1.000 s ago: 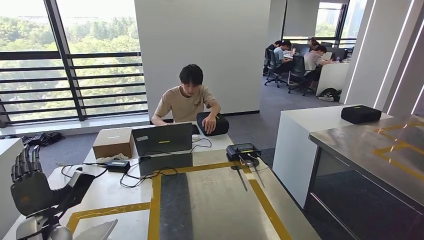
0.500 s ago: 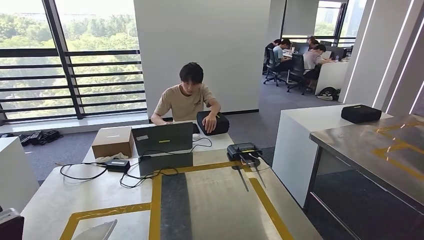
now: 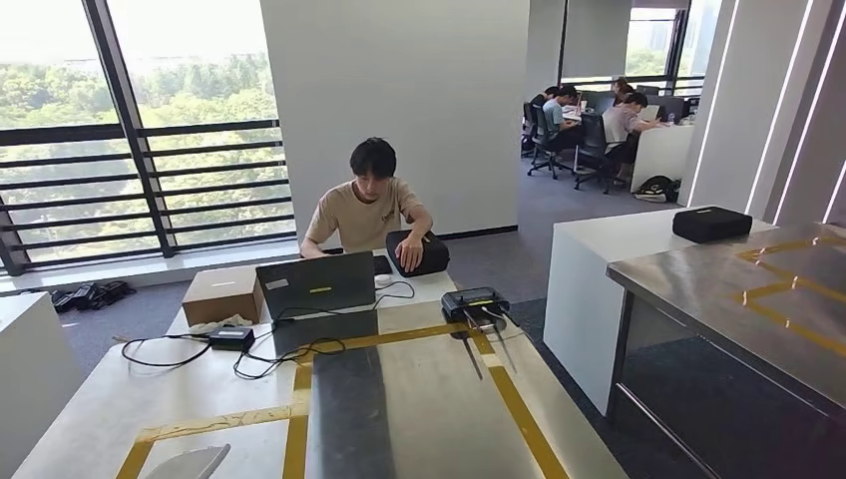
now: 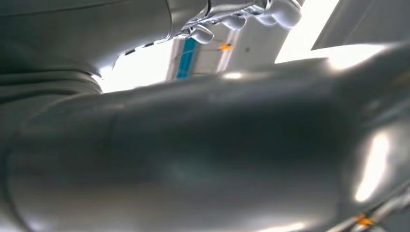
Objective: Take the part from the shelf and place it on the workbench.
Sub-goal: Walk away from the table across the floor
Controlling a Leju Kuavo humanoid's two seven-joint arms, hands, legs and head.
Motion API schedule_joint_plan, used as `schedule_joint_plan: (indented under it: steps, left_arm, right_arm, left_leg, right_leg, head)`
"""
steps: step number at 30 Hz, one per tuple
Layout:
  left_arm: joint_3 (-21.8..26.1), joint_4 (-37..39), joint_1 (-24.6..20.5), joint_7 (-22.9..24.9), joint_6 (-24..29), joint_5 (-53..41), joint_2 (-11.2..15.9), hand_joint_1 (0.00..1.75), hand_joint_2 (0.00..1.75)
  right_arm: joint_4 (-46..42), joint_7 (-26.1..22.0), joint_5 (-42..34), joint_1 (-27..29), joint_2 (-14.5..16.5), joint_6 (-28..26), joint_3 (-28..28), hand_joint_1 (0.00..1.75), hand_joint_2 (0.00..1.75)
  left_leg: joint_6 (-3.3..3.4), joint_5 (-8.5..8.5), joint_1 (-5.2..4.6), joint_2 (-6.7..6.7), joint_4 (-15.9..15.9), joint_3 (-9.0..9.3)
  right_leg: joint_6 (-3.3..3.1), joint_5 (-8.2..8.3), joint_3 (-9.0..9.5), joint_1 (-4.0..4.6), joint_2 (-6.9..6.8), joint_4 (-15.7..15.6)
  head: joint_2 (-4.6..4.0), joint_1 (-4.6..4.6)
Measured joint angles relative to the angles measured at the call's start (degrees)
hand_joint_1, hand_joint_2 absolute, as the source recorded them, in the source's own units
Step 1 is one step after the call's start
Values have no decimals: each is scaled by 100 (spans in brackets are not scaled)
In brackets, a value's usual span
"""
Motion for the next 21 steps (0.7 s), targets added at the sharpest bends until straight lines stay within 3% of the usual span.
schedule_joint_plan:
  steps: [2, 3, 4, 5, 6, 7, 9, 10, 13, 14, 16, 18, 19, 20, 21]
  left_arm:
    - [-36, -159, 56, 7, -1, -72, -7, 0, 0]
    - [-53, -214, 71, 9, -1, -76, -9, 0, 0]
    - [-68, -253, 84, 10, -1, -65, -9, 0, 0]
    - [-80, -283, 91, 10, -1, -47, -8, 0, 0]
    - [-90, -312, 92, 10, -1, -30, -7, 0, 0]
    - [-97, -344, 87, 10, -1, -22, -5, 0, 0]
    - [-105, -409, 62, 12, -1, -30, -2, 0, 0]
    - [-106, -436, 51, 12, -2, -44, -1, 0, 0]
    - [-109, -493, 38, 13, -3, -79, 0, 0, 0]
    - [-110, -505, 35, 13, -3, -80, -1, 0, 0]
    - [-114, -525, 32, 13, -5, -79, -1, 0, 0]
    - [-119, -534, 35, 13, -9, -77, 1, 0, 0]
    - [-121, -535, 38, 13, -10, -73, 2, 0, 0]
    - [-125, -535, 41, 13, -10, -69, 3, 0, 0]
    - [-128, -535, 43, 13, -10, -63, 5, 0, 0]
  right_arm:
    - [0, 7, 7, -2, -3, 2, -1, 0, 0]
    - [0, 9, 8, -1, -4, 2, -2, 0, 0]
    - [0, 11, 10, 0, -5, 2, -2, 0, 0]
    - [0, 11, 12, -1, -5, 2, -2, 0, 0]
    - [0, 9, 16, -2, -4, 4, -2, 0, 0]
    - [0, 4, 21, -4, -4, 8, -2, 0, 0]
    - [0, -6, 39, -6, 2, 18, -2, 0, 0]
    - [0, -10, 49, -8, 3, 20, -2, 0, 0]
    - [0, -13, 69, -10, -2, 25, -2, 0, 0]
    - [0, -8, 72, -8, -4, 27, -2, 0, 0]
    - [0, -1, 74, -6, -8, 31, -2, 0, 0]
    - [0, 1, 74, -11, -10, 31, -2, 0, 0]
    - [0, 2, 75, -11, -13, 28, -2, 0, 0]
    - [0, 2, 76, -10, -16, 26, -2, 0, 0]
    - [0, 3, 77, -10, -20, 25, -2, 0, 0]
  left_leg:
    - [-39, -517, 6, 8, 648, -207]
    - [-52, -710, 7, 8, 992, -289]
    - [-53, -796, 6, 8, 1226, -311]
    - [-39, -761, 4, 8, 1265, -237]
    - [-8, -643, -4, 7, 1091, -54]
    - [42, -505, -18, 6, 736, 223]
    - [136, -406, -62, 12, -58, 766]
    - [163, -409, -86, 16, -306, 907]
    - [224, -337, -107, 36, -467, 899]
    - [264, -283, -93, 48, -494, 873]
    - [338, -155, -56, 75, -537, 777]
    - [364, -35, -54, 81, -522, 636]
    - [356, 25, -51, 84, -505, 553]
    - [342, 80, -45, 86, -480, 467]
    - [322, 126, -35, 88, -446, 374]
  right_leg:
    - [-48, 91, -110, 11, -25, 1]
    - [-56, 139, -173, 24, -37, 3]
    - [-59, 188, -238, 39, -49, 6]
    - [-60, 235, -300, 55, -58, 8]
    - [-57, 282, -351, 72, -63, 10]
    - [-53, 327, -394, 86, -65, 10]
    - [-21, 413, -450, 105, -66, 7]
    - [7, 454, -465, 102, -67, 2]
    - [111, 545, -477, 75, -63, -18]
    - [140, 485, -501, 76, -54, 26]
    - [188, 81, -634, 73, -32, 402]
    - [231, -435, -822, 63, -25, 1094]
    - [250, -542, -868, 54, -25, 1381]
    - [266, -508, -837, 47, -25, 1509]
    - [281, -371, -714, 38, -26, 1442]
  head:
    - [0, -13]
    - [0, -16]
    - [0, -18]
    - [0, -20]
    - [0, -22]
    - [0, -22]
    - [0, -20]
    - [0, -19]
    - [0, -23]
    - [0, -19]
    - [0, -5]
    - [0, 9]
    - [0, 12]
    - [0, 14]
    - [0, 15]
